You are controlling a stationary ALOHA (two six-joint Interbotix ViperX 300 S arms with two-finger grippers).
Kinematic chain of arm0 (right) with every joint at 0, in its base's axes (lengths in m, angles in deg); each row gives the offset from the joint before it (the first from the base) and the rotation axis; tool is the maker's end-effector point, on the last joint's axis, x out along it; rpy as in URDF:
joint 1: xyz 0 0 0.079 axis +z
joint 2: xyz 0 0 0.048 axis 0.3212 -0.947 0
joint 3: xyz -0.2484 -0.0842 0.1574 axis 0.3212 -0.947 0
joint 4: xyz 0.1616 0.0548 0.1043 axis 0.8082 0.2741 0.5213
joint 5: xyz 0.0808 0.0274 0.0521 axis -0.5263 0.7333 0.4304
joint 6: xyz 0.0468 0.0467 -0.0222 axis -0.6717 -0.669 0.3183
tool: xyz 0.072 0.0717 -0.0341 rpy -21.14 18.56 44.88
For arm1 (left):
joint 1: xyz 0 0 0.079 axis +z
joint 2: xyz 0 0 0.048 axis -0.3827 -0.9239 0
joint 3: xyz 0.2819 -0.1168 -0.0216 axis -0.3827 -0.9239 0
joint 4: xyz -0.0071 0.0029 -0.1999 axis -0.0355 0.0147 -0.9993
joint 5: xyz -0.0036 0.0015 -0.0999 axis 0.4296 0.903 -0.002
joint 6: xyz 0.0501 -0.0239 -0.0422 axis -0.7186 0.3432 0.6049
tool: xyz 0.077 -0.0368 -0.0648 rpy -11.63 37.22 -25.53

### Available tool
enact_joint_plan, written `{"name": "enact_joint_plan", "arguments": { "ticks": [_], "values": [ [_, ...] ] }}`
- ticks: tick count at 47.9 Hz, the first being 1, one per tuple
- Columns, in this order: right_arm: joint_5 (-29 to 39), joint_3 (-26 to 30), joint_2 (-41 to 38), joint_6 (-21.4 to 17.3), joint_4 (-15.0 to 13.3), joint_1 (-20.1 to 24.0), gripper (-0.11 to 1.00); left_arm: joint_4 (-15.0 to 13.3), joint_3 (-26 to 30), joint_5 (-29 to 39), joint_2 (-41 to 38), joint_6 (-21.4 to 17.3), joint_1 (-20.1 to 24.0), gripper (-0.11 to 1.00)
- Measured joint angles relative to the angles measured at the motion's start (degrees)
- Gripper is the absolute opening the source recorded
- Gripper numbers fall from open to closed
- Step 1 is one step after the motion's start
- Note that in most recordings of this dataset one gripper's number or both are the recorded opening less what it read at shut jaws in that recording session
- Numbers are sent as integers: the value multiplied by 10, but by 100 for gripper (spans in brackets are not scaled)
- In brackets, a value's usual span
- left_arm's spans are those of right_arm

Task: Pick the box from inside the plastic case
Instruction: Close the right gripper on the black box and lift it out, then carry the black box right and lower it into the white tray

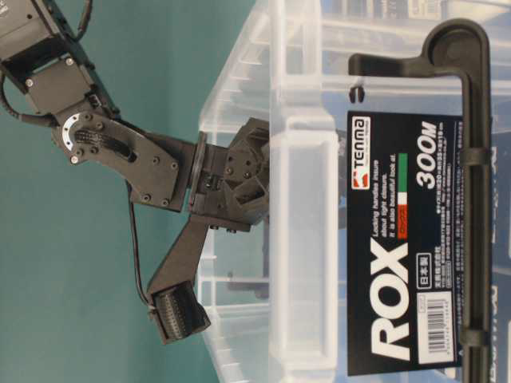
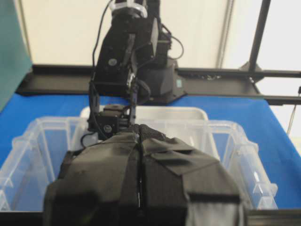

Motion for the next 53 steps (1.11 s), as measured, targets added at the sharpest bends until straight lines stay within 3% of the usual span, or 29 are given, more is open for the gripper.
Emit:
{"name": "enact_joint_plan", "arguments": {
  "ticks": [13, 25, 32, 43, 53],
  "values": [
    [38, 47, 47, -3, -2, -20, 61, 1, 1, -1, 0, 0, -1, -6],
    [175, 151, 128, -12, -2, -49, 61, 0, 1, 0, 0, 0, 1, -6],
    [255, 173, 182, -15, -2, -47, 61, 0, 1, -1, 0, 0, 6, -6],
    [321, 134, 258, -51, -2, -33, 61, 1, 1, 0, 0, 0, 10, -6],
    [312, -10, 364, -95, 0, -27, 61, 0, 0, 0, 0, 1, 11, -6]
  ]
}}
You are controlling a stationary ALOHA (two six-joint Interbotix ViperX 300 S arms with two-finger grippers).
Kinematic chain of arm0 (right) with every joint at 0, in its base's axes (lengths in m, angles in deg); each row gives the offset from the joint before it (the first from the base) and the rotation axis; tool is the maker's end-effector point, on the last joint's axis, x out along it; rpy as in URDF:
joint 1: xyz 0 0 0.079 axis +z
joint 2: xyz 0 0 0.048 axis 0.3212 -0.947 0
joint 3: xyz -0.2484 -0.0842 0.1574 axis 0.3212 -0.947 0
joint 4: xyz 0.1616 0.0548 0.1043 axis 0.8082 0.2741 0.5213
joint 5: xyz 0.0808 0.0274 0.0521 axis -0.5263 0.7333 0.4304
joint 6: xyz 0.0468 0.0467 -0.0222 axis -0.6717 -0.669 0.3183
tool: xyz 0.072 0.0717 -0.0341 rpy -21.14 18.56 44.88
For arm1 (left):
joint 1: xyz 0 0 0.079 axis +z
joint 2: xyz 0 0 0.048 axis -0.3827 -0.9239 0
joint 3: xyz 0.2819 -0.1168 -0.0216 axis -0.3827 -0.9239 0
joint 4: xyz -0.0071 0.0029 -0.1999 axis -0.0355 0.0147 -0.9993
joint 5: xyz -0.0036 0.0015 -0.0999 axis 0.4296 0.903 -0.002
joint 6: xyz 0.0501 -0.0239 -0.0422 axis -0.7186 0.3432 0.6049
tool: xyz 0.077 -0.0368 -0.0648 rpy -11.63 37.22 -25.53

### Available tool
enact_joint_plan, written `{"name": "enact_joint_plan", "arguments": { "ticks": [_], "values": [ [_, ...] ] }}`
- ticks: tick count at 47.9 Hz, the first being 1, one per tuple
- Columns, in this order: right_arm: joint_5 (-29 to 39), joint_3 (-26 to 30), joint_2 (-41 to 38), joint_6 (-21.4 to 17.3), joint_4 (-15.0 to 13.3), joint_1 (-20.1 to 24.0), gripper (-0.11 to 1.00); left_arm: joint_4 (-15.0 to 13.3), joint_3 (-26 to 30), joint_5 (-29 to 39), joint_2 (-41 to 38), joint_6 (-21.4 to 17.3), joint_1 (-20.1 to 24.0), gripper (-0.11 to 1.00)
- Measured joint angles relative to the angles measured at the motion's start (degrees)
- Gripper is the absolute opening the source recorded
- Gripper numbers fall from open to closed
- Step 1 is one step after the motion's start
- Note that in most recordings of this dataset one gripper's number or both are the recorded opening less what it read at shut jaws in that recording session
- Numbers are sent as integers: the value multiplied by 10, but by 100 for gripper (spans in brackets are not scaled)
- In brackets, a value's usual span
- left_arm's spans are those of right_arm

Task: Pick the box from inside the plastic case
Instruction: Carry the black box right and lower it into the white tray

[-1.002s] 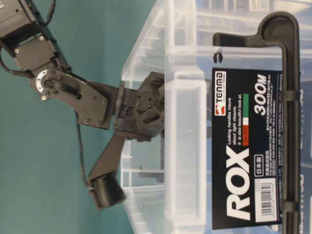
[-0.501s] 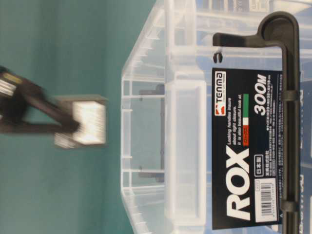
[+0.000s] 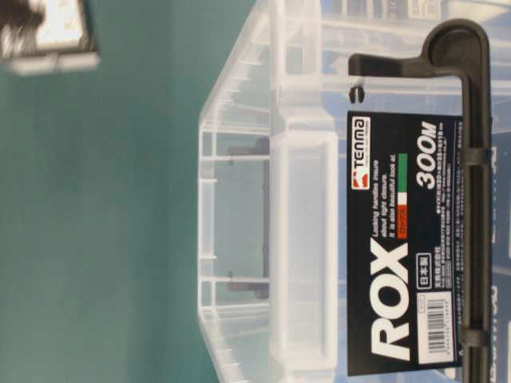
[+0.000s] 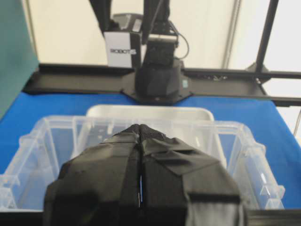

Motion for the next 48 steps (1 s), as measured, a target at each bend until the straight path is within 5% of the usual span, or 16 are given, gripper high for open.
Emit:
{"name": "enact_joint_plan", "arguments": {
  "ticks": [12, 22, 48],
  "values": [
    [-130, -209, 99, -20, 7, 5, 61, 0, 1, -1, 1, 0, 0, -6],
    [-253, -325, 108, -21, 15, 28, 61, 0, 1, -1, 1, 0, 4, -6],
    [-450, -373, -25, -18, 15, 92, 61, 0, 1, 0, 1, 0, 6, -6]
  ]
}}
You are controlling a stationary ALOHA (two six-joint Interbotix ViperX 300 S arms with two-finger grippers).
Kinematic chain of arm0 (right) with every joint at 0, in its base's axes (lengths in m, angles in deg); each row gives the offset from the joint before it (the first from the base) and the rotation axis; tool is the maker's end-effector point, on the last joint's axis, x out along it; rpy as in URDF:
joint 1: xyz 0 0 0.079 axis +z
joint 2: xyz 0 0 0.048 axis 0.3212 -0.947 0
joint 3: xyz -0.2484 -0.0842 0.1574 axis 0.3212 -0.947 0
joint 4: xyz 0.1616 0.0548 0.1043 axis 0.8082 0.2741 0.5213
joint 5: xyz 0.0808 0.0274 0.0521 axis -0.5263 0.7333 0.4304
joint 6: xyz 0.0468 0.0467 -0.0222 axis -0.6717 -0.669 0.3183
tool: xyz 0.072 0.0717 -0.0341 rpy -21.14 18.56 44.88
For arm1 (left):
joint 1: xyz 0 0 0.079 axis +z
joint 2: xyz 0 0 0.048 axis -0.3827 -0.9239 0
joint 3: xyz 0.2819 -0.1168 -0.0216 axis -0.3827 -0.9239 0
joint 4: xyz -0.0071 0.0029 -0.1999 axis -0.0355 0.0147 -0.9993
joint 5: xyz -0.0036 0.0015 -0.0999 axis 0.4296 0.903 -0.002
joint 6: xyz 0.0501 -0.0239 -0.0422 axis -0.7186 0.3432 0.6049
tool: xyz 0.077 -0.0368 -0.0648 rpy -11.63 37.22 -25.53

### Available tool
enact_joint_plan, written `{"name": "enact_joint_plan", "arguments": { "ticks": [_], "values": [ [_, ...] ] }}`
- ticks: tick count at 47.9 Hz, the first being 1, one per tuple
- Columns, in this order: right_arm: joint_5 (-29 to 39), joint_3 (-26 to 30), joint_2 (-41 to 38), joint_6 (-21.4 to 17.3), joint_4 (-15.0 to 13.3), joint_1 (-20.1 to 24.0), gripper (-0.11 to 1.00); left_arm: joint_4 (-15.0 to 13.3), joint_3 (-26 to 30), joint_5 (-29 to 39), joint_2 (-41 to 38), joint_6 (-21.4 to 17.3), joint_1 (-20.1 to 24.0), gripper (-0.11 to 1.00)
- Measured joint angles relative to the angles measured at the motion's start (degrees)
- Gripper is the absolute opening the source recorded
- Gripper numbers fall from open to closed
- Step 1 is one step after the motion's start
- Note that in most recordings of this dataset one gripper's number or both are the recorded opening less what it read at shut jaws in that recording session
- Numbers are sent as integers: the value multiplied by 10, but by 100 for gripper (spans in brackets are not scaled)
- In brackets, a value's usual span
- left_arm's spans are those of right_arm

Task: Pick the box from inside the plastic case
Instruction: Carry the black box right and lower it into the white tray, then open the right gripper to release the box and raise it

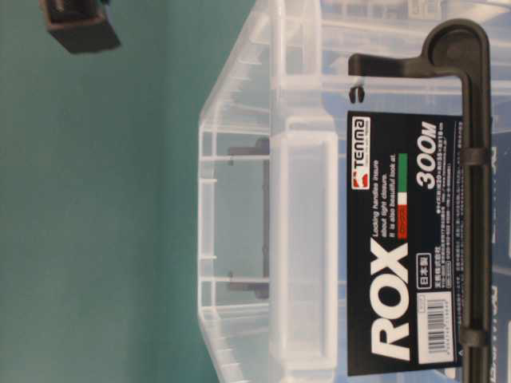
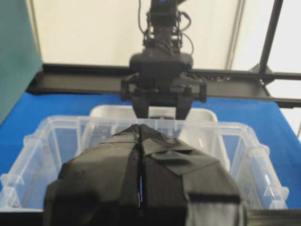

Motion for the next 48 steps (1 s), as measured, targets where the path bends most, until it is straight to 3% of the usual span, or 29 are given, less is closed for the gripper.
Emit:
{"name": "enact_joint_plan", "arguments": {
  "ticks": [17, 48],
  "values": [
    [-53, -1, -59, 2, -19, 5, 61, 0, 0, 0, -1, 0, 0, -6],
    [-54, -5, -67, -1, -25, -1, 63, 0, 4, 0, 0, 0, 0, -6]
  ]
}}
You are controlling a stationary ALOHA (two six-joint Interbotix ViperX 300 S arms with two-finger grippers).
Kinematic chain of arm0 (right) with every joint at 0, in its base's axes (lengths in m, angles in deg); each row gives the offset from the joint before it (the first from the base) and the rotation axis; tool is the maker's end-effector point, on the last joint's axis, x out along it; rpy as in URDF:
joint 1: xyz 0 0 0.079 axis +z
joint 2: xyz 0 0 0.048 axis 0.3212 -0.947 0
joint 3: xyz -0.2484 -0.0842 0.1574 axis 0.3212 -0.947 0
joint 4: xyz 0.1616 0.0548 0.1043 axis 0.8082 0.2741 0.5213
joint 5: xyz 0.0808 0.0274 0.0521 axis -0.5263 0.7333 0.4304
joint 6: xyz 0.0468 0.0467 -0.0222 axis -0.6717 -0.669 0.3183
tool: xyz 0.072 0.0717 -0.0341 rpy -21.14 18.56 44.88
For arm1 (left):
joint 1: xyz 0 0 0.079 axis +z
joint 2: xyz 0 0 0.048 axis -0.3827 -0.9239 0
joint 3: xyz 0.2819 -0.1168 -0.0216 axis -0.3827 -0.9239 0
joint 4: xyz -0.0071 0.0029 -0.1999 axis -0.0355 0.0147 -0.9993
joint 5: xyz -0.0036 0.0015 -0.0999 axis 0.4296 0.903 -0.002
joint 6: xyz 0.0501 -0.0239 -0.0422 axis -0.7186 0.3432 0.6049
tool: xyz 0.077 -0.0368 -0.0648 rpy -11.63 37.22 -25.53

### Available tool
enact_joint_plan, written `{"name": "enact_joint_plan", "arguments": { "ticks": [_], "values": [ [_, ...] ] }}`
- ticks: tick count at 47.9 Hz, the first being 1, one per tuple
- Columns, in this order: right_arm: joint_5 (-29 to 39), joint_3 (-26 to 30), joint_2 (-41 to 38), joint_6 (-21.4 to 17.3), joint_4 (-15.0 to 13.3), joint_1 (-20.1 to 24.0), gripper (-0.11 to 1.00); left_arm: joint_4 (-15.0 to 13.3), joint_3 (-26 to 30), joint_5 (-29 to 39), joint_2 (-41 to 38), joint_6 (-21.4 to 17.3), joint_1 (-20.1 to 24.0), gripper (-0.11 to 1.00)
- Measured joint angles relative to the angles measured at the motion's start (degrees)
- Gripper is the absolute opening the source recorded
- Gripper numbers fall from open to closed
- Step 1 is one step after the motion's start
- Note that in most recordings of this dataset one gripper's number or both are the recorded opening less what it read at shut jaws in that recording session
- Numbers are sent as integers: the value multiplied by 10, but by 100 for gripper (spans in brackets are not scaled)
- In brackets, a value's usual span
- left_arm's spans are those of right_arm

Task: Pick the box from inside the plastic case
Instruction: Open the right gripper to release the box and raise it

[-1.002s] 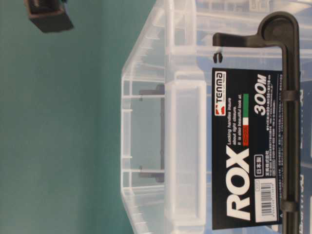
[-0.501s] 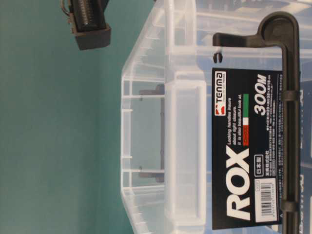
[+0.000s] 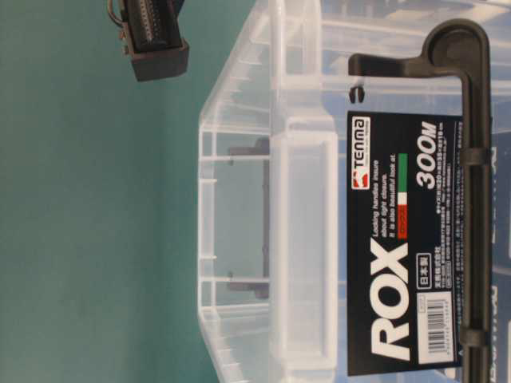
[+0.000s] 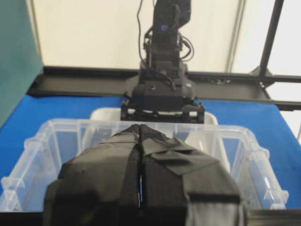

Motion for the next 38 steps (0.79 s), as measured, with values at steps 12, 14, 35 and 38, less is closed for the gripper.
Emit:
{"name": "enact_joint_plan", "arguments": {
  "ticks": [12, 14, 35, 38],
  "values": [
    [-24, 0, 3, -1, -1, 0, 94, 0, 0, 0, 0, 0, 0, -6],
    [-31, 0, 5, 0, -1, 0, 93, 0, 0, 0, 0, 0, 0, -6],
    [-48, 17, 137, -4, -1, -26, 93, 0, 0, 0, 0, 0, 0, -6],
    [-49, 18, 165, -4, 0, -33, 93, 1, 0, 0, -1, 0, 0, -6]
  ]
}}
